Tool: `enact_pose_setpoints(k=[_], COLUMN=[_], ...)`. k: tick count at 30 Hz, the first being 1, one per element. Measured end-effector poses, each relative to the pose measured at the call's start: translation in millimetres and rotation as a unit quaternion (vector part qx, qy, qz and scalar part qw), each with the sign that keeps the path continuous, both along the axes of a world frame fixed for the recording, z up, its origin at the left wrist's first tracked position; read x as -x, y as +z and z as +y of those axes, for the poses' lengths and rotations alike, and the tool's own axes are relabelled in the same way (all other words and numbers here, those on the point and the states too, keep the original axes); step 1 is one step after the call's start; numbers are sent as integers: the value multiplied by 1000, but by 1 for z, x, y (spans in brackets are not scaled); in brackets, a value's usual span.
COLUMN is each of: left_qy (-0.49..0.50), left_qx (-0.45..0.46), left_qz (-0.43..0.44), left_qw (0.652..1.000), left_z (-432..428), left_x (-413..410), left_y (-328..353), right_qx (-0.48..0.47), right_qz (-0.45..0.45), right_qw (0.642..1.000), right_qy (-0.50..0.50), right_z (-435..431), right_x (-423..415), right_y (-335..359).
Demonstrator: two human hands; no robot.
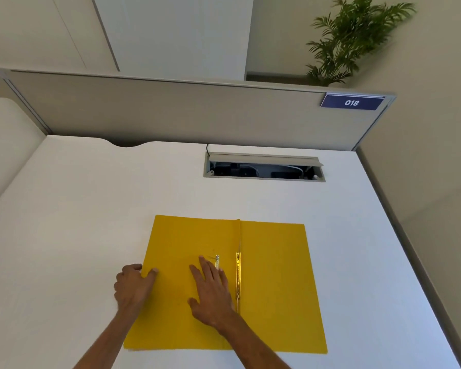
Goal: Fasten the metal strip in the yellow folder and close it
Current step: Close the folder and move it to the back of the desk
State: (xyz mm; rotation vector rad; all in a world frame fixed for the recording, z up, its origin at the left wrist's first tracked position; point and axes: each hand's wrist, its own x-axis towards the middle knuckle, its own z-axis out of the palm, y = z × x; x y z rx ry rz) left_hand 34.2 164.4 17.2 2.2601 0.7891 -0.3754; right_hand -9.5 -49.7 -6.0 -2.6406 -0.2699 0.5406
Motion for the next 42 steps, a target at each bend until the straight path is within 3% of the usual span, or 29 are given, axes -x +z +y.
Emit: enact_pose_setpoints(k=[5,12,17,23,28,34,42], left_qy=[-4,-26,-3,-151,-311,-503,-579], left_qx=[44,54,254,326,258,80,-86], left_qz=[-67,-146,-196,-230,-215,-154,-135], left_qw=[997,988,947,904,889,847,800], left_z=[2,-11,-42,-122,-190,-227,-236], left_x=[6,13,17,32,54,72,88], left_y=[16,81,145,158,113,37,-19], right_qx=[-32,-125,-180,-207,-215,-169,-117], right_qz=[29,-3,-41,-81,-102,-67,-9], right_qw=[999,990,972,940,907,877,866], right_qy=[-3,-73,-148,-258,-347,-444,-486], right_z=[-1,8,-7,-71,-150,-236,-272], right_x=[-3,3,17,36,49,64,69], right_y=[19,79,139,200,198,139,63])
